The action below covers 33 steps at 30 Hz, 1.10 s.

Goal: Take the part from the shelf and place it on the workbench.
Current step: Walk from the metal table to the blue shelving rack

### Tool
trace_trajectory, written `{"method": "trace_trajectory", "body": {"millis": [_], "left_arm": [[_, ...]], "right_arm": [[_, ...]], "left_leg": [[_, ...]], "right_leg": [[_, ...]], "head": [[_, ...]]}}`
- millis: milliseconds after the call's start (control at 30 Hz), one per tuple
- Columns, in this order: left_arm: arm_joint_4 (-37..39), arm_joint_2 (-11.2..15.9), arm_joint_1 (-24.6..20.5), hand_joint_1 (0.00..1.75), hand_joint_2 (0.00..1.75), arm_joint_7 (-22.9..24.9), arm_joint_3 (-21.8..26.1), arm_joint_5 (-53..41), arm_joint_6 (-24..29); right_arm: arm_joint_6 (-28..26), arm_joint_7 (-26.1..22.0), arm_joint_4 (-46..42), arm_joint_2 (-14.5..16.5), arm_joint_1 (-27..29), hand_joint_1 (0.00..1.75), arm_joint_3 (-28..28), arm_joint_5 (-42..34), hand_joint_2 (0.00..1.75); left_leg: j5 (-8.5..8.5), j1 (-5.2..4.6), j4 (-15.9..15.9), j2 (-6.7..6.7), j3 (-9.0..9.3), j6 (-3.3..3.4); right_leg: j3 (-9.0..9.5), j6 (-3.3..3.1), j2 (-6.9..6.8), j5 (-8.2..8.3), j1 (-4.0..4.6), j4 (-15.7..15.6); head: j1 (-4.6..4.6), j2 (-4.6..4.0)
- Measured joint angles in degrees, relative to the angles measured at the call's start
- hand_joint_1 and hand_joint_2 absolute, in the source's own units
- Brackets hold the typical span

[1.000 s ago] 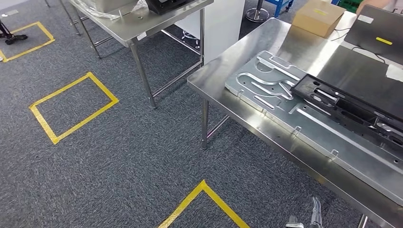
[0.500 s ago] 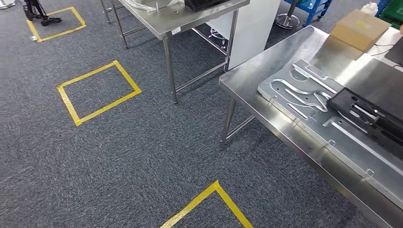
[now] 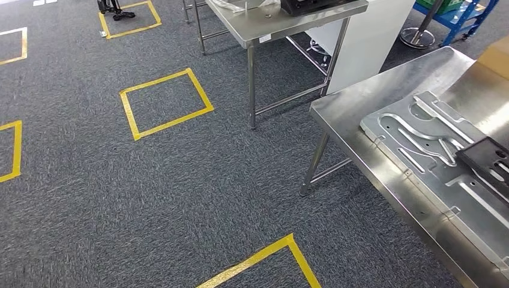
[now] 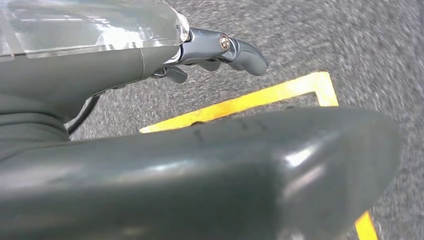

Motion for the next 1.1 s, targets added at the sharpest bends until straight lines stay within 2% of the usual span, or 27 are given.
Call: {"method": "trace_trajectory", "body": {"millis": [33,100,133,200,233,300,333,367,400,433,467,500,567,600,633,700,733,767,800,833,867,900,933,967,1000,1033,1100], "left_arm": [[0.0,0.1,0.0,0.00,0.00,0.0,0.0,0.0,0.0],[0.0,0.2,-0.2,0.00,0.00,0.0,0.0,-0.1,-0.1],[0.0,0.2,-0.2,0.00,0.00,0.0,-0.1,-0.2,-0.1],[0.0,0.4,-0.1,0.00,0.00,0.0,-0.1,-0.3,-0.2],[0.0,0.5,0.0,0.00,0.00,0.0,-0.1,-0.3,-0.2],[0.0,0.6,-0.1,0.00,0.00,0.0,-0.1,-0.2,-0.2],[0.0,0.6,-0.2,0.00,0.00,0.0,-0.1,-0.2,-0.2],[0.0,0.7,-0.2,0.00,0.00,-0.1,-0.1,-0.2,-0.2],[0.0,0.7,-0.3,0.00,0.00,-0.1,-0.1,-0.2,-0.2],[0.0,0.8,-0.2,0.00,0.00,-0.1,-0.1,-0.2,-0.2],[0.0,0.8,-0.2,0.00,0.00,-0.1,-0.1,-0.2,-0.1],[0.0,0.9,-0.2,0.00,0.00,-0.2,-0.1,-0.3,-0.1],[0.0,0.9,-0.3,0.00,0.00,-0.3,-0.1,-0.3,0.0],[0.0,1.0,-0.4,0.00,0.00,-0.4,-0.1,-0.4,0.0],[0.0,1.1,-0.4,0.00,0.00,-0.6,-0.2,-0.4,0.0],[0.0,1.3,-0.4,0.00,0.00,-0.8,-0.3,-0.5,0.0],[0.0,1.5,-0.3,0.00,0.00,-0.9,-0.4,-0.6,0.0],[0.0,1.6,-0.2,0.00,0.00,-1.1,-0.4,-0.6,0.0],[0.0,1.7,-0.2,0.00,0.00,-1.2,-0.5,-0.6,0.0],[0.0,1.8,-0.3,0.00,0.00,-1.3,-0.5,-0.7,0.0],[0.0,1.9,-0.5,0.00,0.00,-1.3,-0.6,-0.8,-0.1],[0.0,1.9,-0.6,0.00,0.00,-1.4,-0.8,-0.9,-0.1],[0.0,1.9,-0.7,0.00,0.00,-1.5,-0.9,-1.0,-0.1],[0.0,1.9,-0.7,0.00,0.00,-1.5,-1.0,-1.0,-0.1],[0.0,2.0,-0.6,0.00,0.00,-1.6,-1.1,-1.1,-0.1],[0.0,2.1,-0.6,0.00,0.00,-1.6,-1.2,-1.1,0.0],[0.0,2.3,-0.8,0.00,0.00,-1.6,-1.4,-1.3,0.0]], "right_arm": [[0.8,1.5,0.5,-0.2,-0.2,0.00,-0.3,0.0,0.00],[2.4,4.2,1.5,-0.6,-0.5,0.00,-1.0,0.0,0.00],[3.1,5.6,1.9,-0.8,-0.7,0.00,-1.2,0.1,0.00],[4.4,7.9,2.5,-1.0,-1.2,0.00,-1.5,0.3,0.00],[5.0,8.9,2.8,-1.1,-1.4,0.00,-1.6,0.3,0.00],[6.0,10.2,3.2,-1.3,-1.6,0.00,-2.0,0.3,0.00],[6.4,10.5,3.5,-1.5,-1.5,0.00,-2.3,0.3,0.00],[6.8,10.7,3.7,-1.6,-1.5,0.00,-2.5,0.2,0.00],[7.2,10.8,3.9,-1.6,-1.5,0.00,-2.6,0.2,0.00],[7.5,10.8,4.0,-1.7,-1.5,0.00,-2.7,0.2,0.00],[7.8,10.7,4.1,-1.8,-1.5,0.00,-2.8,0.2,0.00],[8.0,10.5,4.2,-1.9,-1.5,0.00,-2.9,0.2,0.00],[8.3,10.0,4.3,-2.2,-1.5,0.00,-2.9,0.3,0.00],[8.3,9.6,4.4,-2.3,-1.6,0.00,-3.0,0.4,0.00],[8.4,9.2,4.4,-2.5,-1.6,0.00,-3.1,0.6,0.00],[8.5,8.5,4.4,-2.7,-1.9,0.00,-3.2,0.9,0.00],[8.5,8.2,4.4,-2.7,-2.0,0.00,-3.3,1.1,0.00],[8.6,7.9,4.4,-2.8,-2.1,0.00,-3.3,1.2,0.00],[8.6,7.6,4.4,-2.9,-2.1,0.00,-3.3,1.3,0.00],[8.7,7.4,4.5,-3.0,-2.0,0.00,-3.3,1.5,0.00],[8.8,7.2,4.5,-3.1,-2.0,0.00,-3.3,1.7,0.00],[8.9,7.0,4.5,-3.1,-2.0,0.00,-3.3,1.9,0.00],[9.0,6.9,4.6,-3.2,-2.0,0.00,-3.3,2.1,0.00],[9.0,6.7,4.6,-3.3,-2.0,0.00,-3.3,2.3,0.00],[9.0,6.6,4.6,-3.3,-2.1,0.00,-3.3,2.5,0.00],[9.1,6.5,4.7,-3.3,-2.2,0.00,-3.3,2.8,0.00],[9.1,6.5,4.8,-3.3,-2.3,0.00,-3.3,3.3,0.00]], "left_leg": [[1.49,0.01,-4.1,1.19,2.14,-0.08],[2.95,-0.35,-9.5,2.70,4.89,0.49],[2.79,-0.58,-10.2,2.89,5.07,0.91],[2.96,-0.73,-10.3,1.80,4.81,1.86],[3.13,-0.70,-10.5,1.30,4.82,2.29],[3.55,-0.62,-10.9,0.26,4.87,3.06],[3.66,-0.70,-10.9,-0.28,4.76,3.28],[3.74,-0.80,-10.9,-0.88,4.62,3.43],[3.78,-0.92,-10.8,-1.57,4.54,3.52],[3.81,-1.05,-10.8,-2.31,4.50,3.56],[3.82,-1.14,-10.7,-3.11,4.52,3.57],[3.82,-1.21,-10.6,-3.93,4.56,3.56],[3.79,-1.26,-10.3,-5.40,4.45,3.37],[3.83,-1.25,-10.2,-6.05,4.28,3.13],[3.90,-1.20,-10.2,-6.63,4.06,2.79],[4.23,-1.08,-10.4,-7.87,3.77,1.93],[4.17,-1.08,-10.3,-7.59,3.62,1.63],[3.62,-1.14,-9.5,-6.49,3.22,1.37],[2.38,-1.18,-7.7,-4.90,2.33,1.16],[0.58,-1.10,-4.7,-3.07,0.98,0.99],[-1.39,-0.96,-1.0,-1.91,-0.72,0.74],[-2.91,-0.77,2.5,-1.39,-2.29,0.51],[-3.52,-0.62,4.6,-1.13,-3.16,0.32],[-3.06,-0.51,4.7,-0.90,-3.00,0.19],[-1.68,-0.44,2.6,-0.58,-1.73,0.13],[0.14,-0.40,-1.0,0.14,0.41,0.16],[2.30,-0.74,-8.0,2.44,4.23,0.59]], "right_leg": [[0.10,0.33,-0.56,-0.26,-0.04,0.2],[0.16,1.12,-1.53,-0.77,0.10,0.8],[0.19,1.48,-1.93,-0.89,0.24,0.9],[0.37,2.09,-2.56,-1.04,0.20,0.8],[0.35,2.38,-1.97,-1.50,0.06,1.2],[-1.18,2.69,0.73,-4.31,-0.21,4.9],[-2.82,2.67,2.30,-6.36,-0.21,8.5],[-4.77,2.60,3.15,-8.21,-0.17,12.5],[-6.42,2.53,3.54,-9.23,-0.10,15.7],[-7.33,2.42,3.73,-9.14,-0.06,17.2],[-7.16,2.24,3.89,-7.82,-0.04,16.5],[-5.98,1.98,4.29,-5.62,-0.03,13.6],[-2.82,1.47,6.82,-1.75,-0.05,5.9],[-1.83,1.35,7.92,-0.86,-0.03,3.4],[-1.43,1.25,8.59,-0.70,0.06,2.2],[-1.27,0.89,7.64,-0.54,0.16,1.7],[-1.07,0.56,6.90,-0.31,0.11,1.3],[-0.87,0.26,6.17,-0.05,0.03,0.9],[-0.72,-0.09,5.34,0.15,-0.03,0.6],[-0.61,-0.33,4.48,0.20,0.11,0.4],[-0.61,-0.51,3.63,0.17,0.25,0.4],[-0.63,-0.65,2.70,0.09,0.37,0.4],[-0.63,-0.65,1.87,0.02,0.43,0.5],[-0.64,-0.59,1.10,-0.08,0.45,0.5],[-0.57,-0.49,0.42,-0.20,0.44,0.6],[-0.45,-0.32,-0.21,-0.36,0.43,0.7],[-0.18,0.26,-1.34,-0.78,0.66,1.0]], "head": [[-0.01,0.01],[0.04,0.01],[0.09,0.01],[0.17,0.01],[0.19,0.01],[0.25,0.01],[0.28,0.01],[0.30,0.01],[0.31,0.01],[0.31,0.01],[0.31,0.01],[0.31,0.01],[0.30,0.01],[0.28,0.01],[0.28,0.01],[0.27,0.01],[0.27,0.01],[0.16,0.00],[0.07,0.00],[-0.02,0.00],[-0.10,0.00],[-0.09,0.01],[-0.10,0.01],[-0.09,0.00],[-0.10,0.00],[-0.10,0.00],[-0.08,0.00]]}}
